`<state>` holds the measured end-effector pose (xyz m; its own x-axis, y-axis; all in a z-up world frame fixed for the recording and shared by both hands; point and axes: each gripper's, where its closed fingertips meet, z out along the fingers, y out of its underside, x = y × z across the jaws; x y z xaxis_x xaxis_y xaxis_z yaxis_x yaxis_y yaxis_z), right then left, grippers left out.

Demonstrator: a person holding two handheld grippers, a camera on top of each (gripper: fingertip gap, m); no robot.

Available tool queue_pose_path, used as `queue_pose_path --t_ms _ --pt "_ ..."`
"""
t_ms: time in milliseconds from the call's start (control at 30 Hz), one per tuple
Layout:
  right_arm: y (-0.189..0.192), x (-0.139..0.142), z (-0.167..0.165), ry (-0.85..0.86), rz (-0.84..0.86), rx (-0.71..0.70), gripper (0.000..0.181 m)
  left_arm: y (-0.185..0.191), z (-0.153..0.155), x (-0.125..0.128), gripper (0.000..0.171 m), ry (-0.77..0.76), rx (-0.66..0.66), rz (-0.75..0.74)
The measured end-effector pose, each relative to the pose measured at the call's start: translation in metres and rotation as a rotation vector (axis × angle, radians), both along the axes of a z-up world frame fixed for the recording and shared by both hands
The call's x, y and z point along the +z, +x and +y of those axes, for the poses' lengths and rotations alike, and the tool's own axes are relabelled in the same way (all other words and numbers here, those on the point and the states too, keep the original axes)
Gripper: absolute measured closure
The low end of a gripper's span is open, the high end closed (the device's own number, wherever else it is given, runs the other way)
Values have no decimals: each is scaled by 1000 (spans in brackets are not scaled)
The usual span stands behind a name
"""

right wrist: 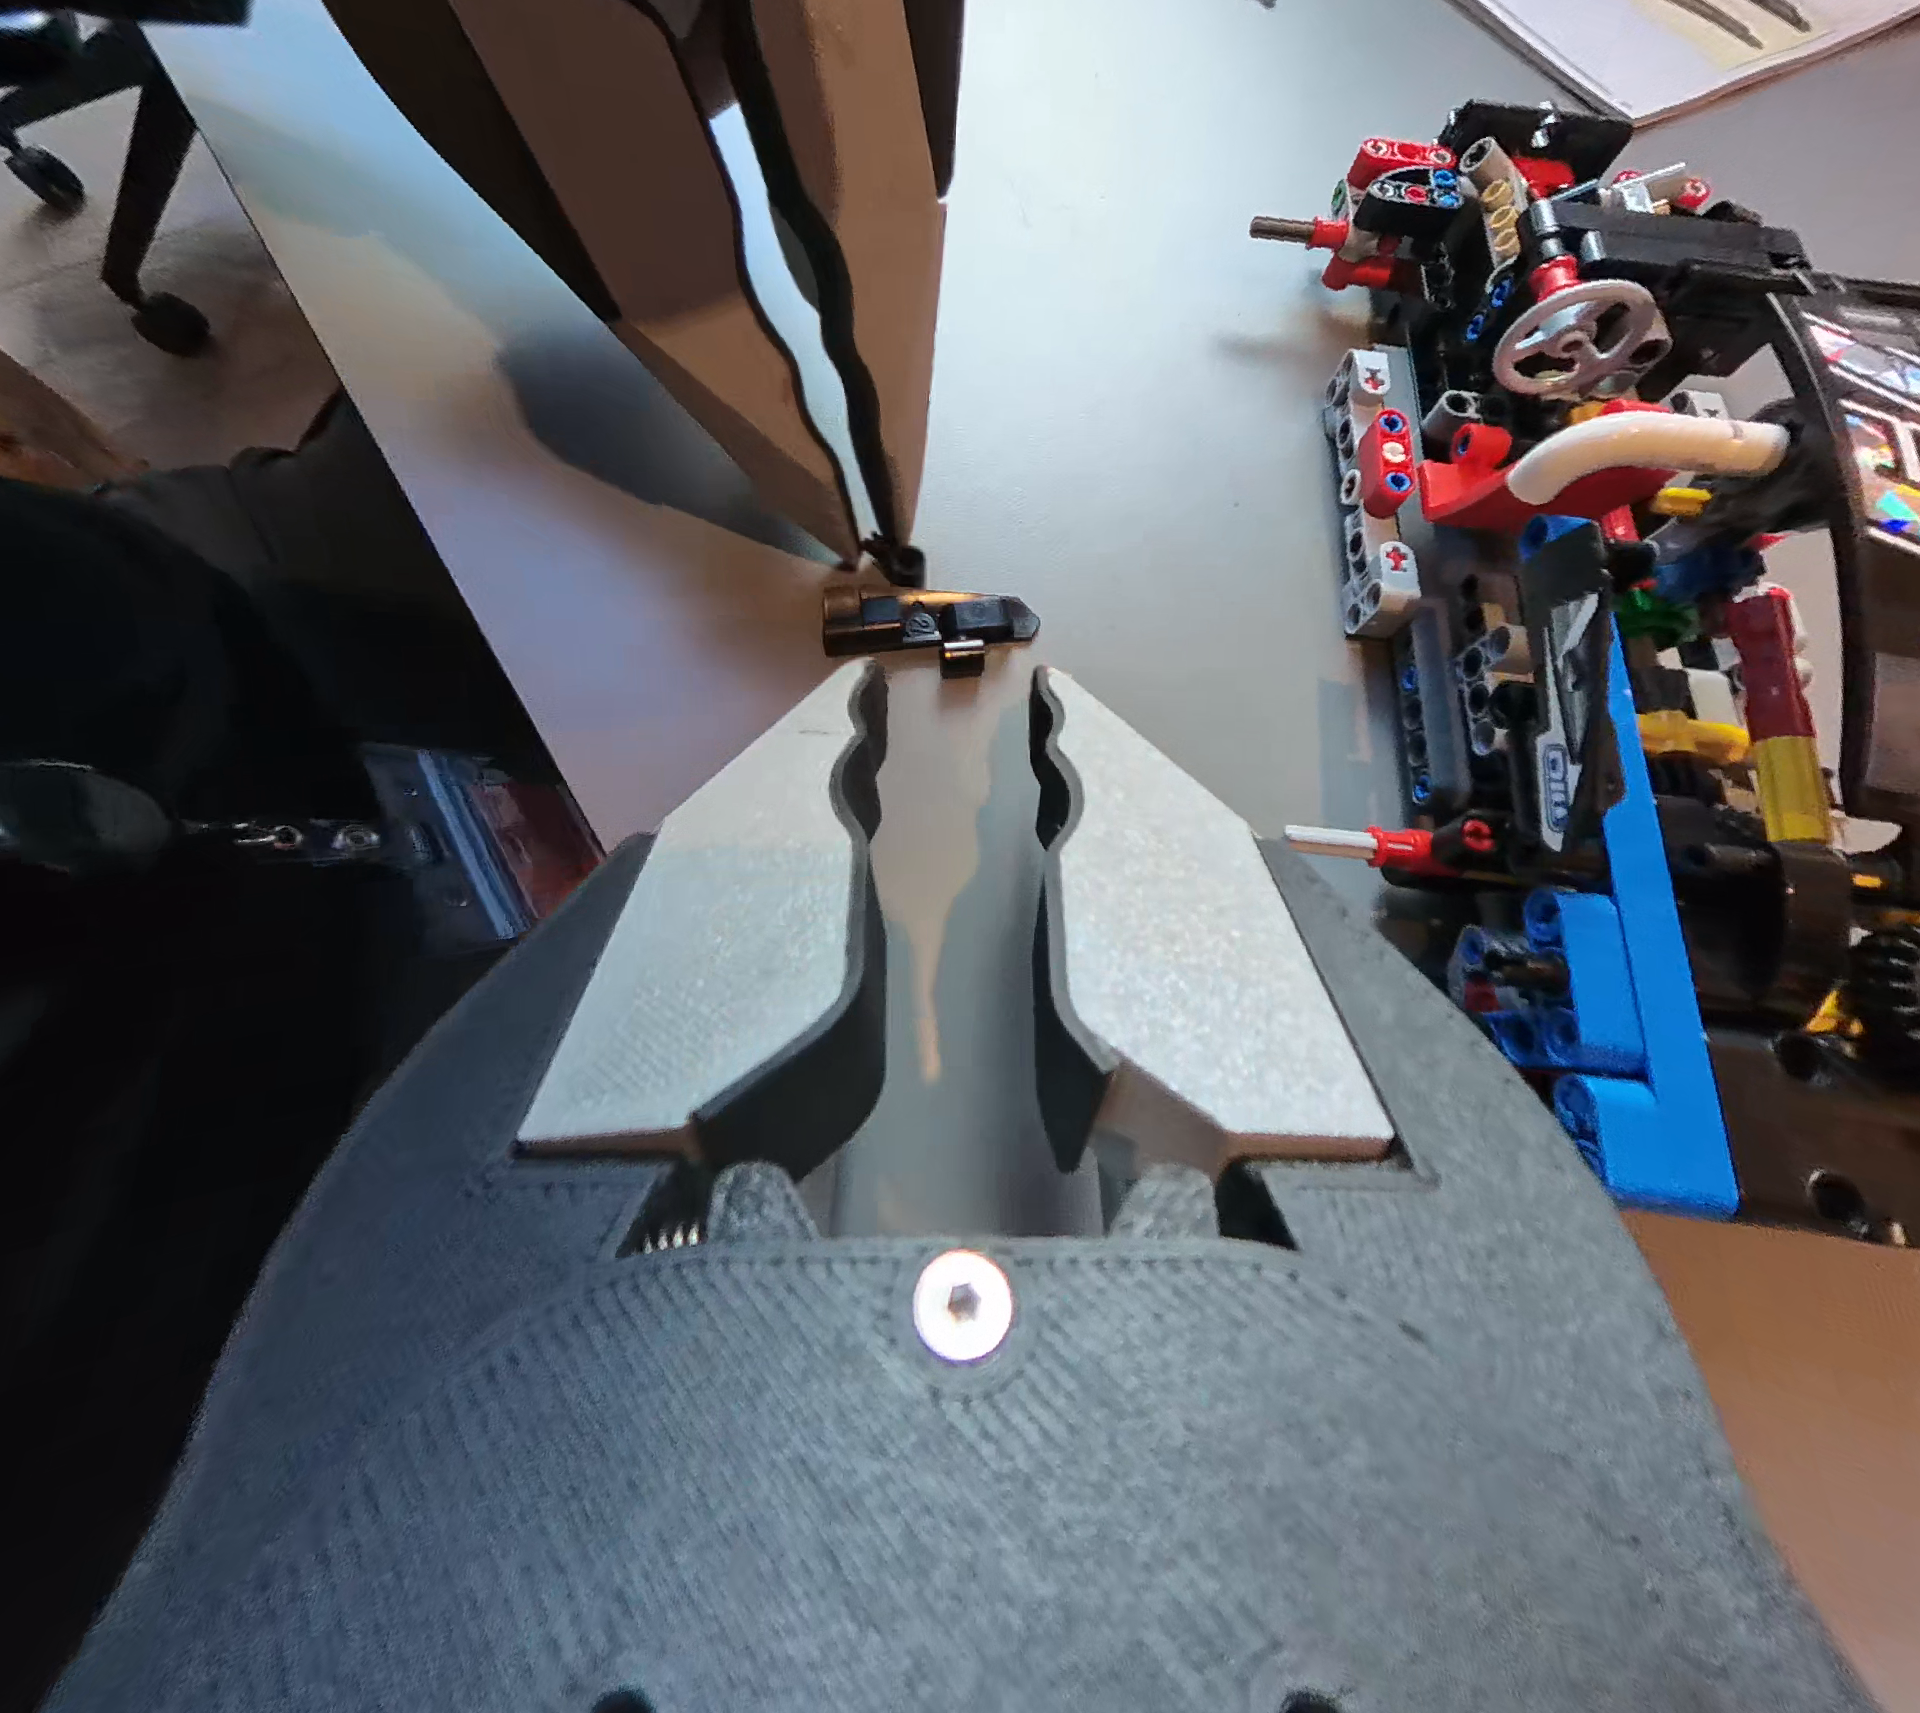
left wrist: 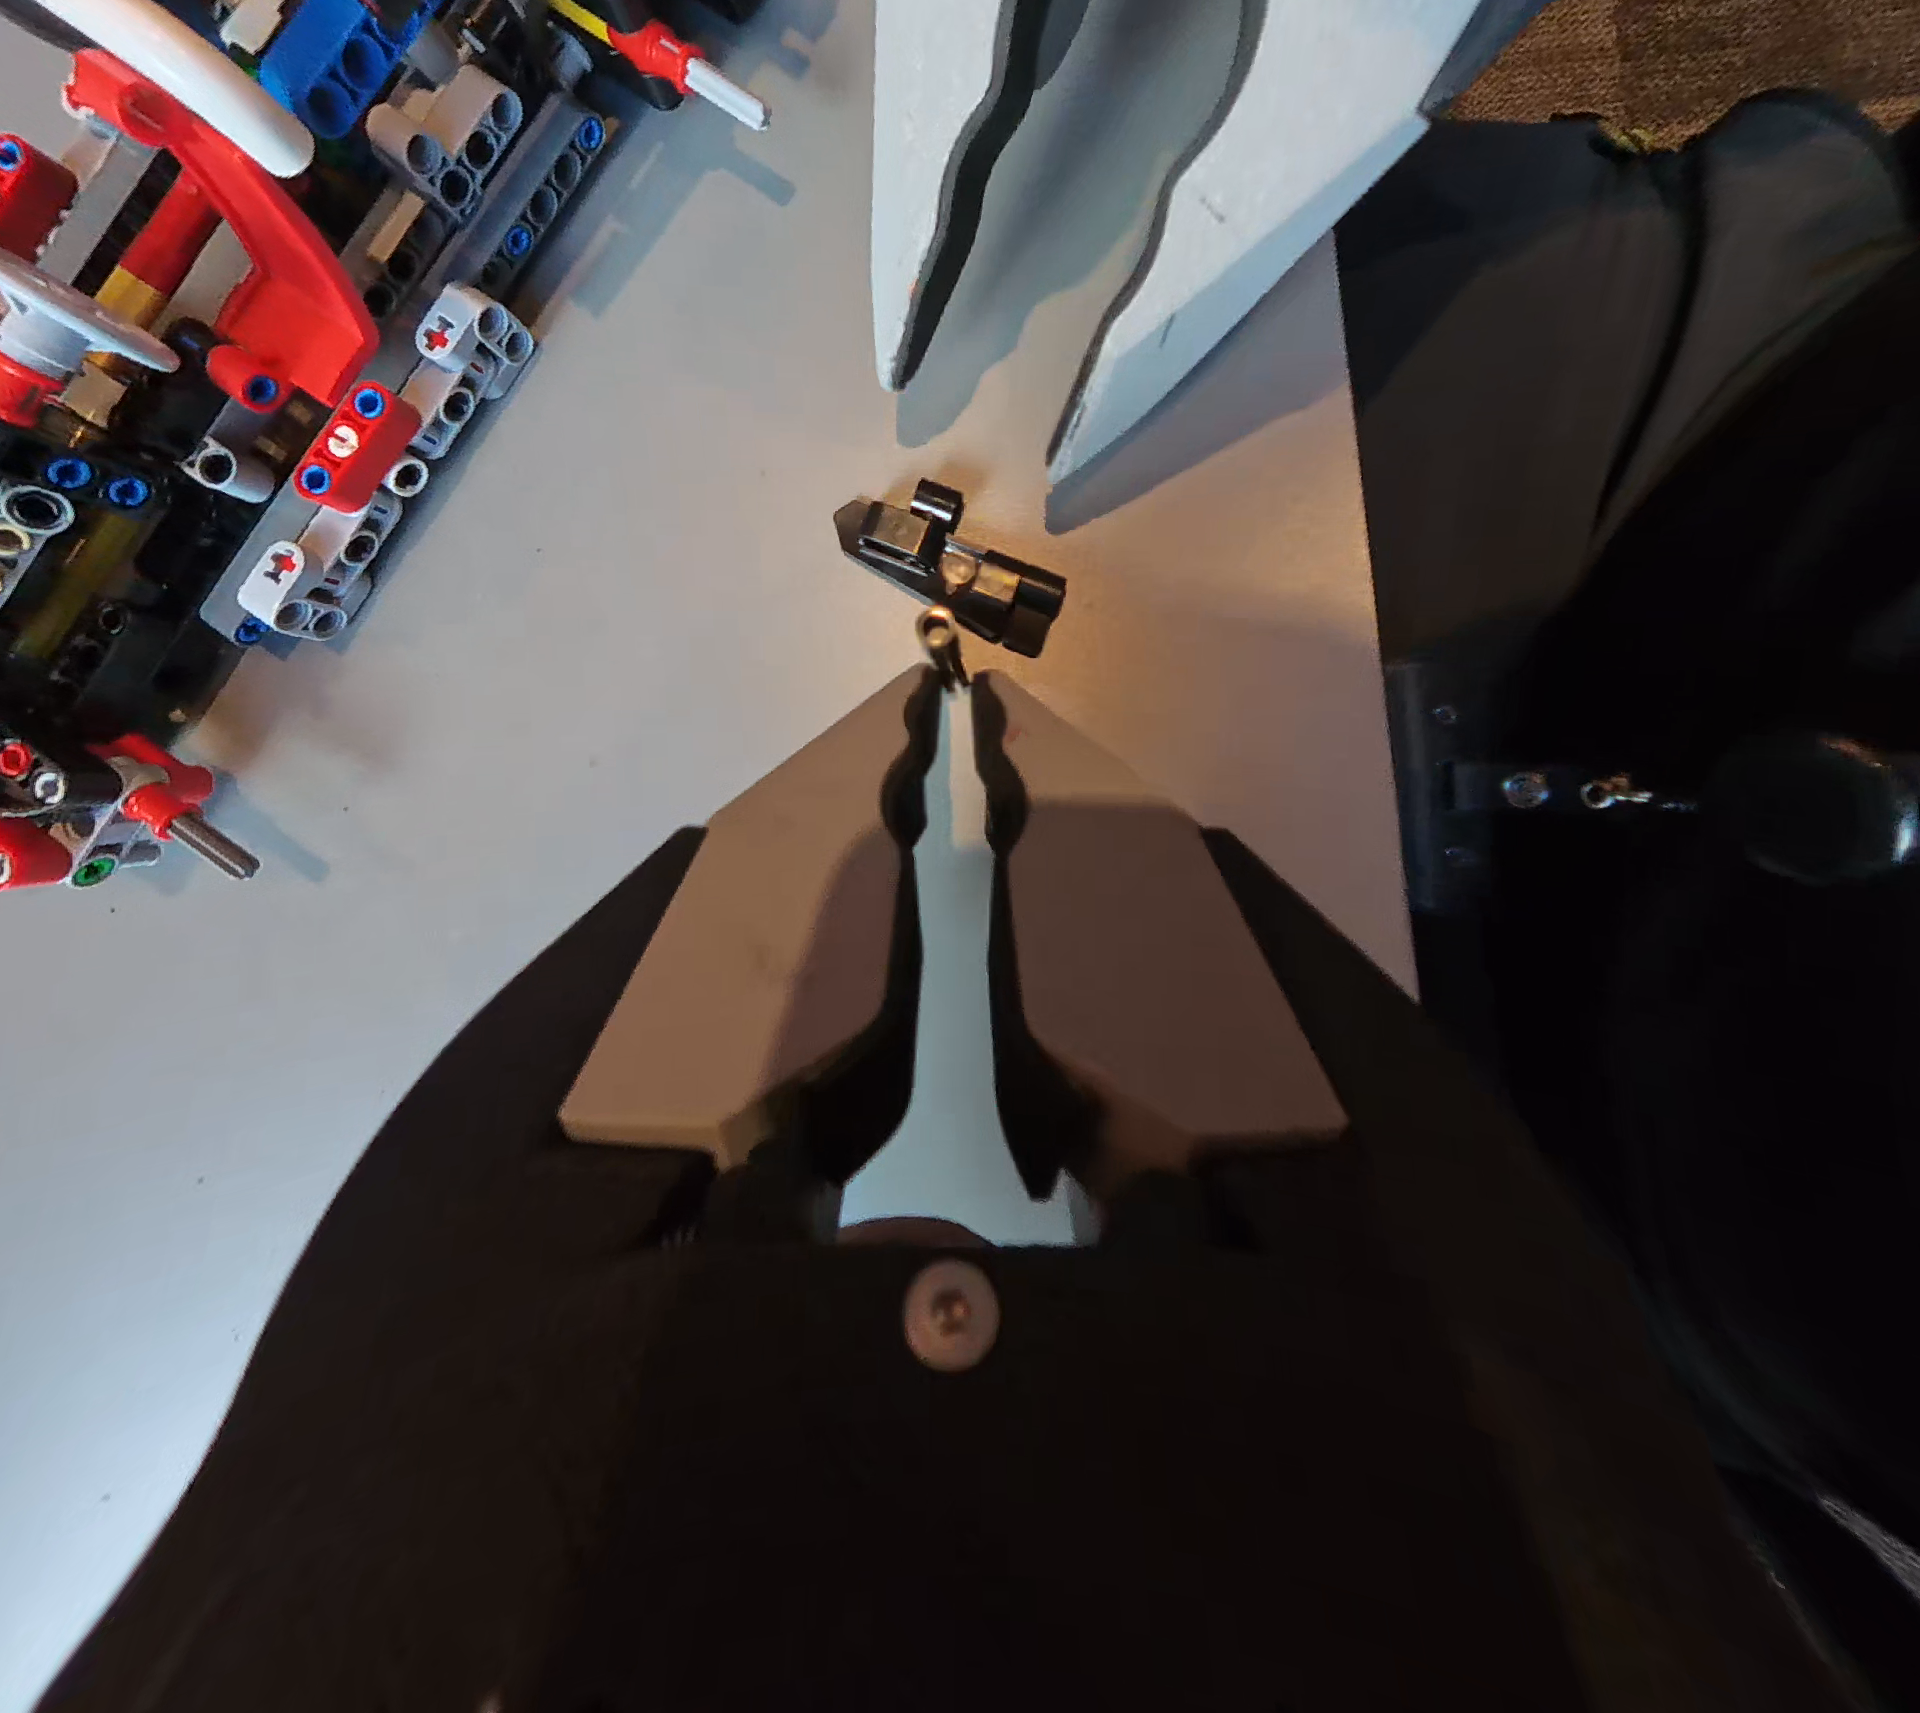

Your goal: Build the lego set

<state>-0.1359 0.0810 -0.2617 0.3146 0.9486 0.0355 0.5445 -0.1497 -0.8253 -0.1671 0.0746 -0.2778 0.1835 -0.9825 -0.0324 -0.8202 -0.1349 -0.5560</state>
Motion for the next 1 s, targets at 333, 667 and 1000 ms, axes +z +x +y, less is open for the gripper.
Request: queue_pose_path --t_ms 333,667,1000 --pt "-12 6 -8 14 -14 104 165 7 2 2 169 190 -248 -117" --pt "-25 -6 -9 226 -156 194 176 11 -4 6 170 322 -351 -217" --pt "-23 -3 -11 287 -151 210 174 11 -4 7 170 295 -346 -231"
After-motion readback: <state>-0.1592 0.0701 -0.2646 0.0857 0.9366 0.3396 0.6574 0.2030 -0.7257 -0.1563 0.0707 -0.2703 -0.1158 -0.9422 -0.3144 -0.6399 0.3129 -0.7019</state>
